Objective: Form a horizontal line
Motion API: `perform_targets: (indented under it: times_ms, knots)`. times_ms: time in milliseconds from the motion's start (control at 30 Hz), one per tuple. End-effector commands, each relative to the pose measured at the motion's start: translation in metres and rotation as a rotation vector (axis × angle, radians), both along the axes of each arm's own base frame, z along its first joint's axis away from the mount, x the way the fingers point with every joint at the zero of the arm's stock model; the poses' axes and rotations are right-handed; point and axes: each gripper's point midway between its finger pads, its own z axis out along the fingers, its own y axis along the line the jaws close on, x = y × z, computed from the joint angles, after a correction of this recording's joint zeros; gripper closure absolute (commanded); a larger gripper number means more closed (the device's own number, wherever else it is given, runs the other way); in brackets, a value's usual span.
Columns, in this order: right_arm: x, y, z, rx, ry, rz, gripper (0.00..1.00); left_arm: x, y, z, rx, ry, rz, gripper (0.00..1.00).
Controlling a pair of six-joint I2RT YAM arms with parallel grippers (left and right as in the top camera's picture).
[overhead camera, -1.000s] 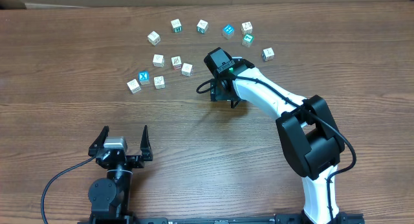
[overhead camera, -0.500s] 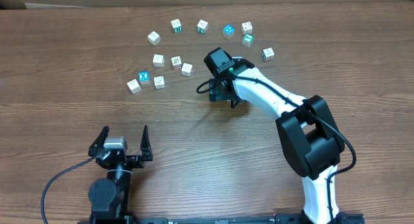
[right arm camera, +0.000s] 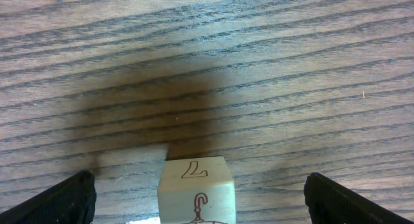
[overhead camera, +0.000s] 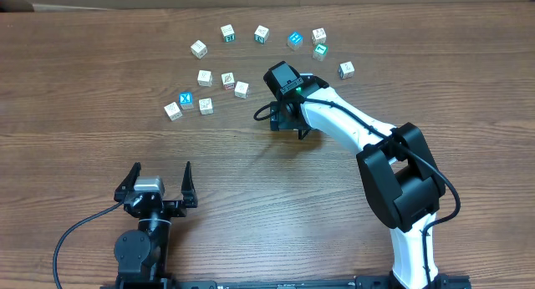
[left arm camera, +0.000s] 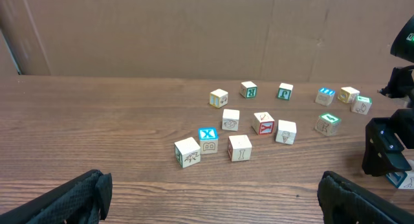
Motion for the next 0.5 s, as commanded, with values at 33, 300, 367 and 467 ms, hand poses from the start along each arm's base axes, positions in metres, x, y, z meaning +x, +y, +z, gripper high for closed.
perform_targets:
  times_ms: [33,300,367,467]
  knots:
    - [0.0028,-0.0029,0.0093,-0.002,-0.026,-0.007,0.0,-0.0002,-0.0009,0.0012,0.019,-0.01,-0.003,0.0]
    - [0.0028,-0.0029,0.0093,-0.002,-0.026,-0.007,0.0,-0.0002,-0.0009,0.0012,0.019,-0.01,-0.003,0.01]
    - [0.0028,-0.0029,0.0093,-0.003,-0.026,-0.006,0.0,-0.0002,-0.0009,0.0009,0.019,-0.009,-0.003,0.01]
    - [0.0028,-0.0029,0.0093,-0.002,-0.026,-0.007,0.0,-0.0002,-0.0009,0.0011,0.019,-0.009,-0.003,0.0]
